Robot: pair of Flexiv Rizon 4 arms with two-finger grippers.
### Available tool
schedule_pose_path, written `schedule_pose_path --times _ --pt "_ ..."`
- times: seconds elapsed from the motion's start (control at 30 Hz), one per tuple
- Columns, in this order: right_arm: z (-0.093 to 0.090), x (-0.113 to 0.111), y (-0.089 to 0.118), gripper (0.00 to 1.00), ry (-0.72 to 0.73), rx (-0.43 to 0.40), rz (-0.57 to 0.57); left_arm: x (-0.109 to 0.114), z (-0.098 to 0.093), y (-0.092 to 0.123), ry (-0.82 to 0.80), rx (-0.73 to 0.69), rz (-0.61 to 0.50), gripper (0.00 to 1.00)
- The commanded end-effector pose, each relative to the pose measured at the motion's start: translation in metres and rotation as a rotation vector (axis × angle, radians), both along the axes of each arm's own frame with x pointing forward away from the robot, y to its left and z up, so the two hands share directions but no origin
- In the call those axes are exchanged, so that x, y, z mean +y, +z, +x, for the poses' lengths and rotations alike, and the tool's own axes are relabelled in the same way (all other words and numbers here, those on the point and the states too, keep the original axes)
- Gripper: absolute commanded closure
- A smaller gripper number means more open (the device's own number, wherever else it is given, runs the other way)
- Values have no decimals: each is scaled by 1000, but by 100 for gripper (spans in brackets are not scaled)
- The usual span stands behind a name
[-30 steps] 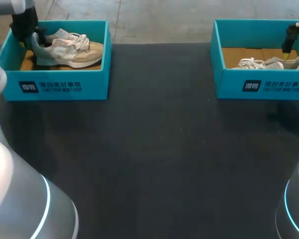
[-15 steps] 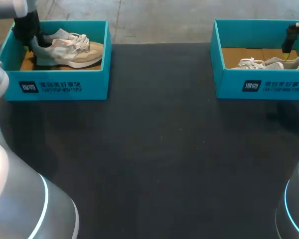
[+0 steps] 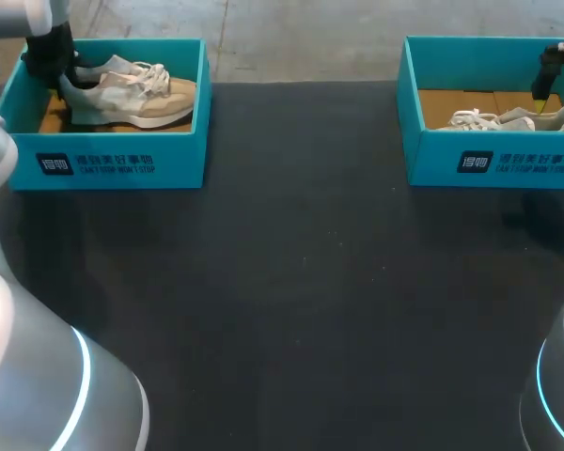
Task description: Take the shoe out of the shoebox, open the shoe tongue, remove and reinsert the insole, then place the shoe into the shoebox
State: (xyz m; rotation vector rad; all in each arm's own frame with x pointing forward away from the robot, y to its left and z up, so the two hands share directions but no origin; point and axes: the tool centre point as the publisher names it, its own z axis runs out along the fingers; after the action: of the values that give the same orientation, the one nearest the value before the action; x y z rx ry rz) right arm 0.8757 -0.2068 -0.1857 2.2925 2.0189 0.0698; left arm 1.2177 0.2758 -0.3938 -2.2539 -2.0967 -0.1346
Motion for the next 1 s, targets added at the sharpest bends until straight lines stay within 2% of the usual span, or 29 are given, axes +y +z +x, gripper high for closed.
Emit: schedule_pose_path --times 0.03,1.0 --pt "-1 0 0 0 0 -2 -2 -3 6 -2 -5 9 -7 100" --pt "-1 0 0 0 0 -2 -2 11 -9 36 -24 -14 -13 100"
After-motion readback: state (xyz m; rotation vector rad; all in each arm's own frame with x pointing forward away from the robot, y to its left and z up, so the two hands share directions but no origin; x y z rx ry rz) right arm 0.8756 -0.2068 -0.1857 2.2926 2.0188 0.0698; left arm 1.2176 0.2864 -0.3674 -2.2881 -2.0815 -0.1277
